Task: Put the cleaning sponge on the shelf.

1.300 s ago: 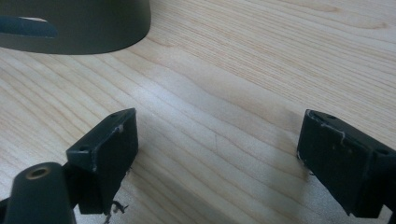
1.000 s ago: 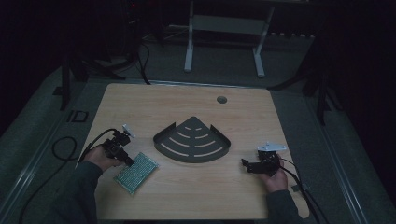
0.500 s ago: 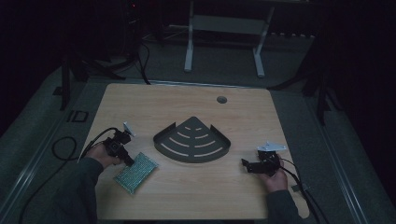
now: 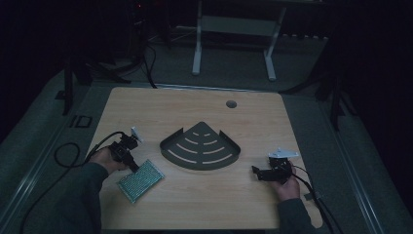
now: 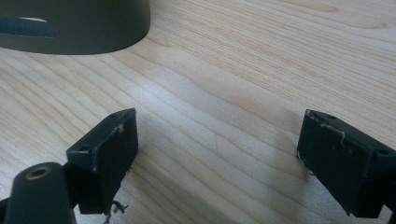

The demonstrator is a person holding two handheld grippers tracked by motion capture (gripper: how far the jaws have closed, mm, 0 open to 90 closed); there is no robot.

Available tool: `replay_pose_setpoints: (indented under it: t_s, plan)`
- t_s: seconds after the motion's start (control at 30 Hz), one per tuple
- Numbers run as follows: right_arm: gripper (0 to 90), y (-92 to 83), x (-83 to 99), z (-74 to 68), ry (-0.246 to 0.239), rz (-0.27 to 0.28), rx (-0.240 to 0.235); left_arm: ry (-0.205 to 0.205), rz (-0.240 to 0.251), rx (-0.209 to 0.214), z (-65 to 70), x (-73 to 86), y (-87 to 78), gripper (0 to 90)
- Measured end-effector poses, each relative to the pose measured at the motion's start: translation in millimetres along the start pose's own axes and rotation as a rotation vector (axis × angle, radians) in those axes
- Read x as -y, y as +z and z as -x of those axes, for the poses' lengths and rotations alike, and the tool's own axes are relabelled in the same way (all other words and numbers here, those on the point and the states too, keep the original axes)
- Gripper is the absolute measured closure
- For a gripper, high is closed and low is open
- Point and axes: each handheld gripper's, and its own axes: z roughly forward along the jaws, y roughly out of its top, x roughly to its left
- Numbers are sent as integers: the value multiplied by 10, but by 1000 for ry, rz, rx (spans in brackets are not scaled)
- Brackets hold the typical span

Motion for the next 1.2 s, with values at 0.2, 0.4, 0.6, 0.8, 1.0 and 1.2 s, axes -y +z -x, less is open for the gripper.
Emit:
replay_pose_setpoints:
  t_s: [0.2, 0.4, 0.6, 0.8, 1.0, 1.2]
  plan:
    - [120, 0, 0, 0, 0, 0, 0, 9, 24, -12, 22, 8, -117, 900]
    - [120, 0, 0, 0, 0, 0, 0, 15, 53, -26, 54, -11, -265, 900]
    - [120, 0, 0, 0, 0, 0, 0, 21, 58, -27, 64, -29, -341, 900]
    - [120, 0, 0, 0, 0, 0, 0, 37, 55, -38, 93, -41, -380, 900]
    - [120, 0, 0, 0, 0, 0, 0, 37, 60, -48, 101, -57, -420, 900]
    - [120, 0, 0, 0, 0, 0, 0, 40, 64, -55, 109, -74, -484, 900]
